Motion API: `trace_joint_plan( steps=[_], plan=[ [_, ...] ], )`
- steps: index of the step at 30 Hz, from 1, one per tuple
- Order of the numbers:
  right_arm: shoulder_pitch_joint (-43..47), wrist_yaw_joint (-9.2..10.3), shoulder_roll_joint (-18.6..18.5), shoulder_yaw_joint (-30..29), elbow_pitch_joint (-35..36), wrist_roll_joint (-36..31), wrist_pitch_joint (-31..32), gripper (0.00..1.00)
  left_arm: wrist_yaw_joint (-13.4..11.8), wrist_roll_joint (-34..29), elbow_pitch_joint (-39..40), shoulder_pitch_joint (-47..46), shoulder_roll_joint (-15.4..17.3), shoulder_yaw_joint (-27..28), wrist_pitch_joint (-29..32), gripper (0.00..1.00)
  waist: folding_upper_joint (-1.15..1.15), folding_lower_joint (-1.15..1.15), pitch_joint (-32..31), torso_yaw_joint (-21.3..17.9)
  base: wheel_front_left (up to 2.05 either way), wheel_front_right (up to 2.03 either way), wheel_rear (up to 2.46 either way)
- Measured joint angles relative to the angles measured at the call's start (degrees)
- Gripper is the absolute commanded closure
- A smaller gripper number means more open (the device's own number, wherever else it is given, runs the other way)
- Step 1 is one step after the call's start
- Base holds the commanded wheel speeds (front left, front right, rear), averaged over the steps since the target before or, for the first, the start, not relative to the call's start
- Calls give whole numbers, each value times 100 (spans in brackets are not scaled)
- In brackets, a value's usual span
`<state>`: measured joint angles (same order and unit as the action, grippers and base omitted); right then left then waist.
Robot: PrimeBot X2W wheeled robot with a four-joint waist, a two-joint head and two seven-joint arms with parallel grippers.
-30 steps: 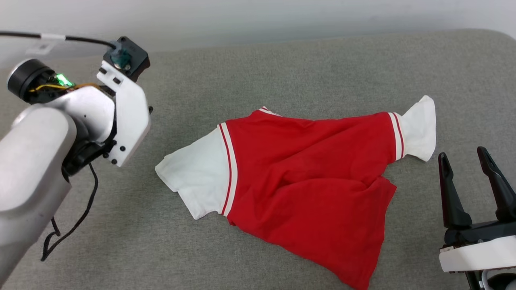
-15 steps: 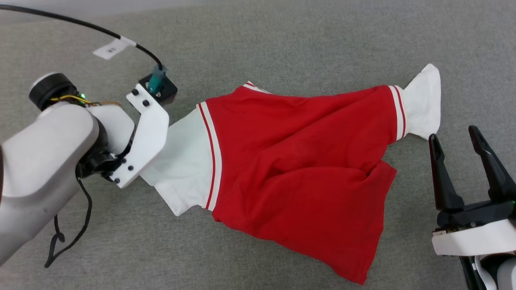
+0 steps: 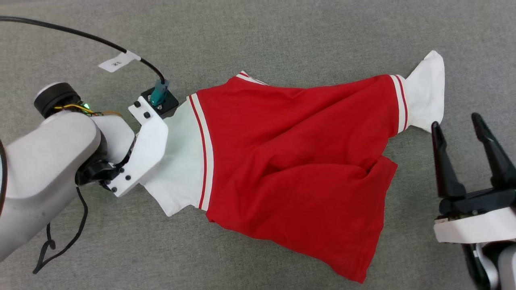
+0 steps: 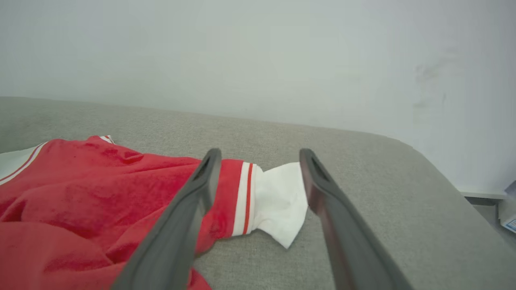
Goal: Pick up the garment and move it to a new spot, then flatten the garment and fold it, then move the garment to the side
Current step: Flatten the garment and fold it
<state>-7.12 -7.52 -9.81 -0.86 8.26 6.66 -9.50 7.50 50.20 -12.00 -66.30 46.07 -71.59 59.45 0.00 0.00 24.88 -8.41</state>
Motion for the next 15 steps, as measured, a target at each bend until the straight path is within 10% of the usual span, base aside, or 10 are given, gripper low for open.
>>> trace_joint_plan(
  steps=[15],
  plan=[
    [-1323,0,-1834,-181,285,371,1692,0,-2,352,595,105,659,-45,-1095,100,0,0,-620,357,0,0,0]
  ],
)
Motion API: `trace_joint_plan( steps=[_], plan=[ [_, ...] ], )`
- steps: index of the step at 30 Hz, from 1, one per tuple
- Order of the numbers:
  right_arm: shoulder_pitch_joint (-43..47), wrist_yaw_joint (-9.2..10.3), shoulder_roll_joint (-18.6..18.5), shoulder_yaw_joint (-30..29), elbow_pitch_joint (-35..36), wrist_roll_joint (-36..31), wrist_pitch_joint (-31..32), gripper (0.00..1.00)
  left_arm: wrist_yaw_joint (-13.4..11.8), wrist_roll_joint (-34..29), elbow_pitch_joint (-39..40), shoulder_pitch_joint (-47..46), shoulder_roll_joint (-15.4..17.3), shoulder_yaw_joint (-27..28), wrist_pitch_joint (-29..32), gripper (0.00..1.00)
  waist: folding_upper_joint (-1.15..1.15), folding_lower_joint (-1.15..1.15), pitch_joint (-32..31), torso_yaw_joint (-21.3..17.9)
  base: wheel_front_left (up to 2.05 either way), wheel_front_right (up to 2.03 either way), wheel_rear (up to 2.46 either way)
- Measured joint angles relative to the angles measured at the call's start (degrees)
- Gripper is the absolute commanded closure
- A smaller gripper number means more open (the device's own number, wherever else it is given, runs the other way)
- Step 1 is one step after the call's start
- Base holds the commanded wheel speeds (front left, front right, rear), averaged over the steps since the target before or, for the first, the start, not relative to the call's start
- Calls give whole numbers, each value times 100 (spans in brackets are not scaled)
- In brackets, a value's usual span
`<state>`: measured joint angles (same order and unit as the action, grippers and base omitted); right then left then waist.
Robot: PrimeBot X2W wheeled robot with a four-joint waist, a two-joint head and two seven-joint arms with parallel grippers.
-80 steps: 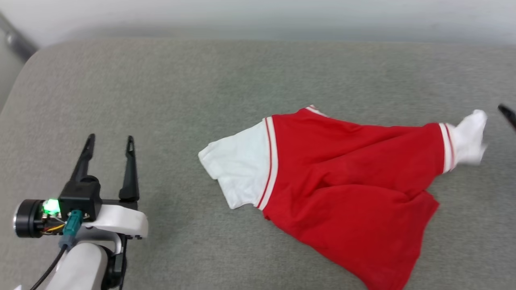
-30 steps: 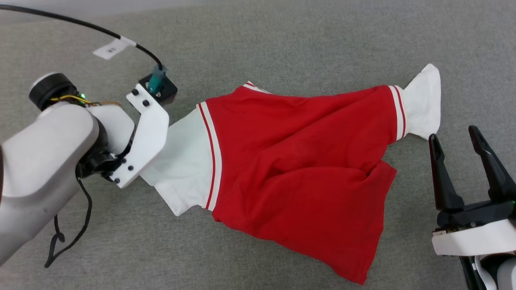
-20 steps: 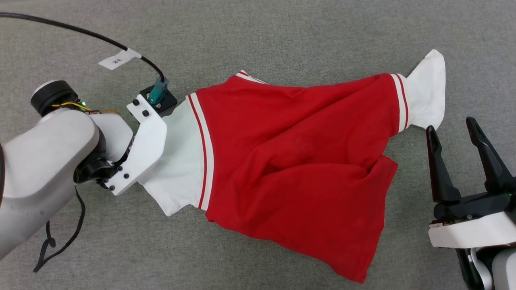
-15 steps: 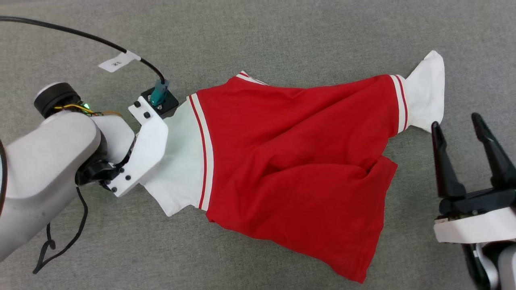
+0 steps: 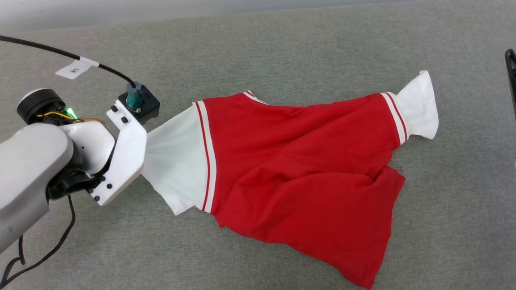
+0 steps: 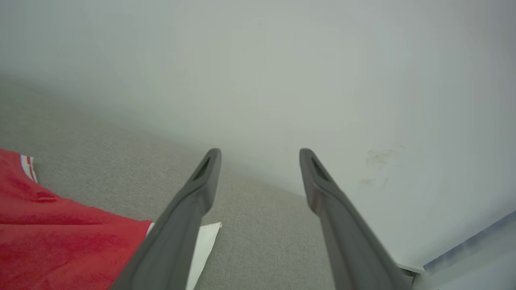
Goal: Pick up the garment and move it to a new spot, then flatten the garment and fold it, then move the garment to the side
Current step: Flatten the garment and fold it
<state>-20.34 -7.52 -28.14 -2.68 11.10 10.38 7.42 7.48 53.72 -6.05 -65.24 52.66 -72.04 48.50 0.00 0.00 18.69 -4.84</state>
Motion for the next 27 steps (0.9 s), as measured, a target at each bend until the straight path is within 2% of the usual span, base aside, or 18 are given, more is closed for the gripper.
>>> trace_joint_plan(
  steps=[4,10,13,20,27],
  plan=[
    [-569,0,-834,624,-275,655,1270,0,-19,-5,171,17,18,29,-113,100,0,0,-30,151,0,0,0],
    [-1519,-1,-2112,2074,-686,2141,3679,0,-52,-99,355,7,-66,48,-224,100,0,0,110,316,0,0,0],
    [-2118,0,-2388,2525,-820,2669,4508,0,-66,-165,424,-107,-115,81,-254,100,0,0,238,394,0,0,0],
    [-3041,0,-2339,2939,-1540,3123,5724,0,-65,-269,545,-310,-237,157,-339,100,0,0,623,608,0,0,0],
    [-3250,0,-1860,2796,-2323,3089,6009,0,-65,-380,666,-456,-294,197,-403,100,0,0,1035,799,0,0,0]
  ],
)
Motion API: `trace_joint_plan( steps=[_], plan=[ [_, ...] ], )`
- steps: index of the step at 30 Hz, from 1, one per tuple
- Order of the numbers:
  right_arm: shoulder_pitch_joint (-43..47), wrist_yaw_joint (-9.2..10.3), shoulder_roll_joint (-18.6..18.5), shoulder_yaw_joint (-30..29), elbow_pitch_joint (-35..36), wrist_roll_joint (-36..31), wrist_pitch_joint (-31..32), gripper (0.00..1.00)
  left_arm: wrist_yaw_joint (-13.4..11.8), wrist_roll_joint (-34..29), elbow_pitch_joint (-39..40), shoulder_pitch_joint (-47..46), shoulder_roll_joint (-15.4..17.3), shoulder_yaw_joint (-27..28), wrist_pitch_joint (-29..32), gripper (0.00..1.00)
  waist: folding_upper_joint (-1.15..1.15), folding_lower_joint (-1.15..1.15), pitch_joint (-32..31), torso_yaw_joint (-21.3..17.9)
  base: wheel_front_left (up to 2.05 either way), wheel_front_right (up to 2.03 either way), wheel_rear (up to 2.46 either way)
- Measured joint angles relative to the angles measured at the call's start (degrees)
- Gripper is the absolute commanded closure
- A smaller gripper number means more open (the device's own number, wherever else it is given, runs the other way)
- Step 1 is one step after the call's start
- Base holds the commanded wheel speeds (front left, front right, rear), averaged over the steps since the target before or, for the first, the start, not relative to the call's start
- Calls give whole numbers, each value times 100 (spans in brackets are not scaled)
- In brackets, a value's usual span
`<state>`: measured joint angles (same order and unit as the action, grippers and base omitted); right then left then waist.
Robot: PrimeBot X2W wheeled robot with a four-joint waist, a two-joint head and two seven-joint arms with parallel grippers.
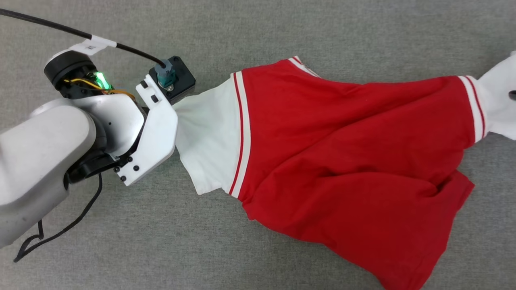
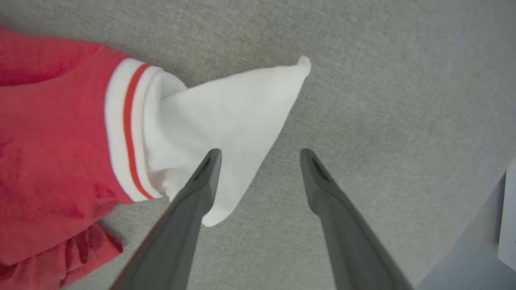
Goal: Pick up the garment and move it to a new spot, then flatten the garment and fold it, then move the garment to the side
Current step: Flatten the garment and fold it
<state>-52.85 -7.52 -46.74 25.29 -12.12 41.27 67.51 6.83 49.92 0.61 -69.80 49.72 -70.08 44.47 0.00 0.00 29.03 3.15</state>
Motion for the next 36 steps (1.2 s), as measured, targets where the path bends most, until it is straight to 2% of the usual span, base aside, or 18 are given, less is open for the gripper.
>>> trace_joint_plan(
  steps=[4,11,12,13,23,28,36],
  plan=[
    [182,0,291,-29,-288,8,-130,0,0,-37,2,-20,-11,-4,-27,100,0,0,173,81,0,0,0],
    [356,1,333,24,-399,112,-464,0,5,-53,-46,-61,-20,-8,-82,100,0,0,282,99,0,0,0],
    [357,1,330,56,-393,108,-536,78,5,-52,-59,-61,-19,-9,-88,100,0,0,280,91,0,0,0],
    [361,1,333,69,-405,111,-626,100,5,-51,-79,-61,-20,-11,-98,100,0,0,271,84,0,0,0],
    [350,1,485,213,-594,86,-1764,100,5,-80,-411,153,-118,-23,-643,100,0,0,-287,-48,0,0,0],
    [352,1,268,460,-402,67,-2366,100,3,-136,-546,250,-147,21,-1070,100,0,0,-769,-134,0,0,0],
    [275,0,-21,570,-119,55,-3192,100,-160,-152,-654,281,-145,300,-1657,100,0,-1,-1427,-247,0,0,0]
  ],
)
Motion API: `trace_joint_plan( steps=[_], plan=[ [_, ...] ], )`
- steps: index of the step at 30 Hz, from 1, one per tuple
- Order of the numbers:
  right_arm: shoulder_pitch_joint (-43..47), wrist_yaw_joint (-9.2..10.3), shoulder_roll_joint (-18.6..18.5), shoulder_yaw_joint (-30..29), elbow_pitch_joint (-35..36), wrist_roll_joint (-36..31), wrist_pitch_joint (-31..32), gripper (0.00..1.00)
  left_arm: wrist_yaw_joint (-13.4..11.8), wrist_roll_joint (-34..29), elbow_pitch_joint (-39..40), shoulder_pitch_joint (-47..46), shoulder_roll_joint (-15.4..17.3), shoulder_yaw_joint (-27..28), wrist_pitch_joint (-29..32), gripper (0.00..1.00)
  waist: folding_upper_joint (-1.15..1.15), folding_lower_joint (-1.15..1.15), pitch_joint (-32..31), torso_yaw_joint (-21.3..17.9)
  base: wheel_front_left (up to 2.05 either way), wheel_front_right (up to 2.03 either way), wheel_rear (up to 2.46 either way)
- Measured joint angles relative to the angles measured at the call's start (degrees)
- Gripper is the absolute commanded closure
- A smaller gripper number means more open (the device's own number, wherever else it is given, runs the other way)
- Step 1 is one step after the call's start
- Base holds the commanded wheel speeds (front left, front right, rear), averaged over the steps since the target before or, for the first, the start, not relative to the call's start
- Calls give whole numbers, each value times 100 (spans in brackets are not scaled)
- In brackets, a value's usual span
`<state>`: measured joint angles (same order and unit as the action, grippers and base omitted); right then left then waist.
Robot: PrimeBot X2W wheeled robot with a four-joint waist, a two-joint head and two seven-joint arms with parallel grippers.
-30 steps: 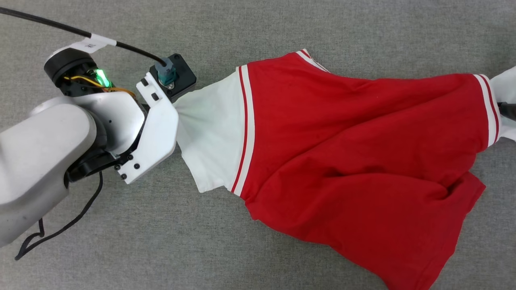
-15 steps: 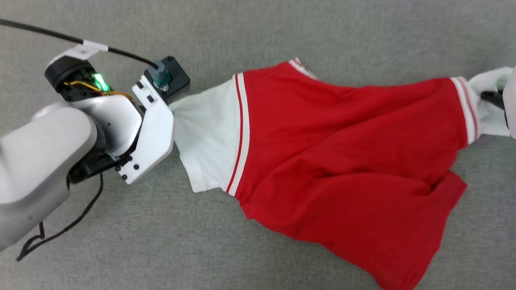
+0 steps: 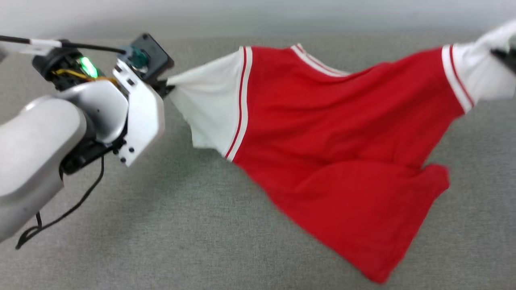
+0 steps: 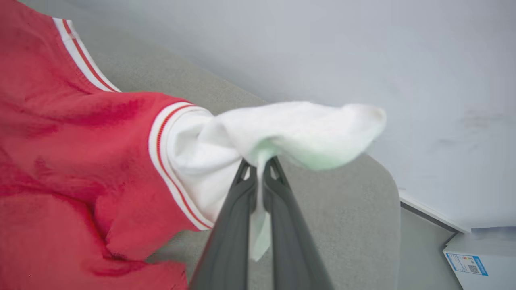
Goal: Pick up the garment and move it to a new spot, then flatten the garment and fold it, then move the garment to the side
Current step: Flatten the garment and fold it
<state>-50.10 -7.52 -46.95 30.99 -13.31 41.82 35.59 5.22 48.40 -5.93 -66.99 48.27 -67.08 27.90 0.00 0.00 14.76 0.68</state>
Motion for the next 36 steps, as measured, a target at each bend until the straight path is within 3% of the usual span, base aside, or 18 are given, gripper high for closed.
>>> trace_joint_plan(
  steps=[4,13,26,36],
  plan=[
    [-313,0,-79,-112,71,-136,-490,100,-118,-158,-121,-252,-29,207,-303,100,0,0,-356,-51,0,0,0],
    [-1188,0,-102,-165,107,-366,-619,100,-246,-603,-621,-1051,-320,548,-777,100,0,0,-380,-50,0,0,0],
    [-3784,0,521,-240,-806,-1407,-1014,100,-274,-1349,-1753,-3166,-773,1157,-1356,100,0,0,677,-32,0,0,0],
    [-5153,0,914,-137,-1634,-1953,-1495,100,-234,-1432,-2426,-4153,-923,1519,-1770,100,0,1,1428,69,0,0,0]
  ],
)
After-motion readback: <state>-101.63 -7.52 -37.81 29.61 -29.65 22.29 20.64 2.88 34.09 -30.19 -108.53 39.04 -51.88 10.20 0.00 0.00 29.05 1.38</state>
